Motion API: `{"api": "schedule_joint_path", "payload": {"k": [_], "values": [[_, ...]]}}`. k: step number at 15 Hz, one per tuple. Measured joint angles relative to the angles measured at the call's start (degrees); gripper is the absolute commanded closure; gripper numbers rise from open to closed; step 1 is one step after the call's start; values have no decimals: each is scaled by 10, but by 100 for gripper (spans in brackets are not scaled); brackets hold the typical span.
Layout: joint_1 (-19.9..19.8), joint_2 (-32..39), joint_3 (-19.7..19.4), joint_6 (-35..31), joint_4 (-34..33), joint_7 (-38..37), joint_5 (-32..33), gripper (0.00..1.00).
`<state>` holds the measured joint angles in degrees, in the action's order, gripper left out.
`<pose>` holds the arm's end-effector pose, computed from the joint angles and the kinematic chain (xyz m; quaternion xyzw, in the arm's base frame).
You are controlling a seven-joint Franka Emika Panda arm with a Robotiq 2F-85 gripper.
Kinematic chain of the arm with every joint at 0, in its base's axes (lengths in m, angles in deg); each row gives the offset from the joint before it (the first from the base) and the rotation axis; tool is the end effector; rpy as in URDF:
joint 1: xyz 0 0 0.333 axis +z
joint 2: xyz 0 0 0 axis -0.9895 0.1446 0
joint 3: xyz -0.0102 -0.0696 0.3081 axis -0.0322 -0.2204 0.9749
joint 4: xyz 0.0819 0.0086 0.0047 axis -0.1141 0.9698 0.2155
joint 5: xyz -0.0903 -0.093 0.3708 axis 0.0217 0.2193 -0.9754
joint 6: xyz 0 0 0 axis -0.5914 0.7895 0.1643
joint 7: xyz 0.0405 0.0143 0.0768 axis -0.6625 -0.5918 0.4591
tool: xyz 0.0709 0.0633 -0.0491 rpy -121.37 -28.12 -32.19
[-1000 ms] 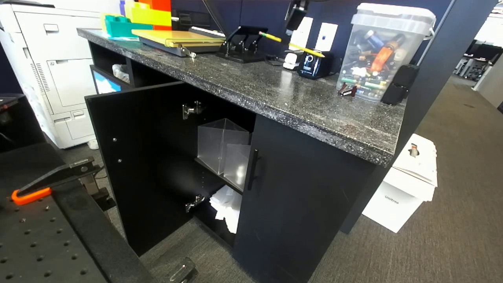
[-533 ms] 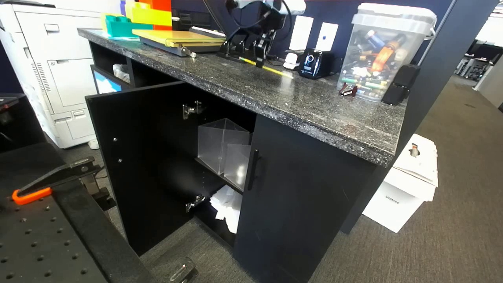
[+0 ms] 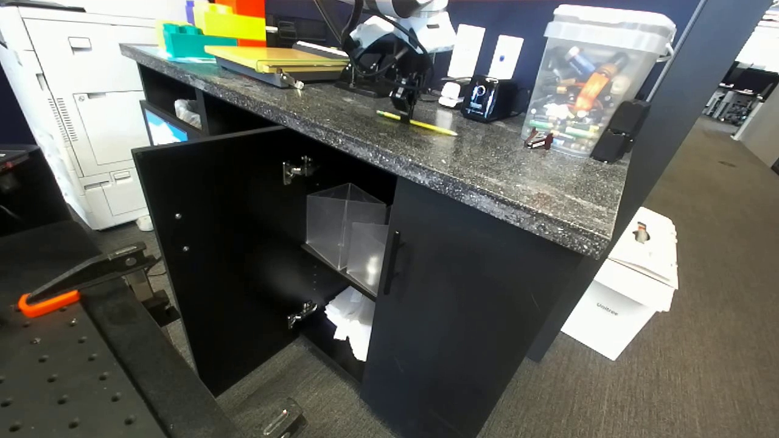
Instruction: Move the yellow pencil to the left.
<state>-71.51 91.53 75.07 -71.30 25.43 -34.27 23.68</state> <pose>0.8246 0.1507 0.2270 -0.7854 0.5916 -0.0900 0.1581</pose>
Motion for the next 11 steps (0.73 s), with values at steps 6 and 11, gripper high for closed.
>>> {"api": "schedule_joint_path", "payload": {"k": [6, 11], "values": [[0, -18, -5, 2, -2, -6, 12, 15], [-19, -92, 23, 109, -5, 70, -1, 8]]}}
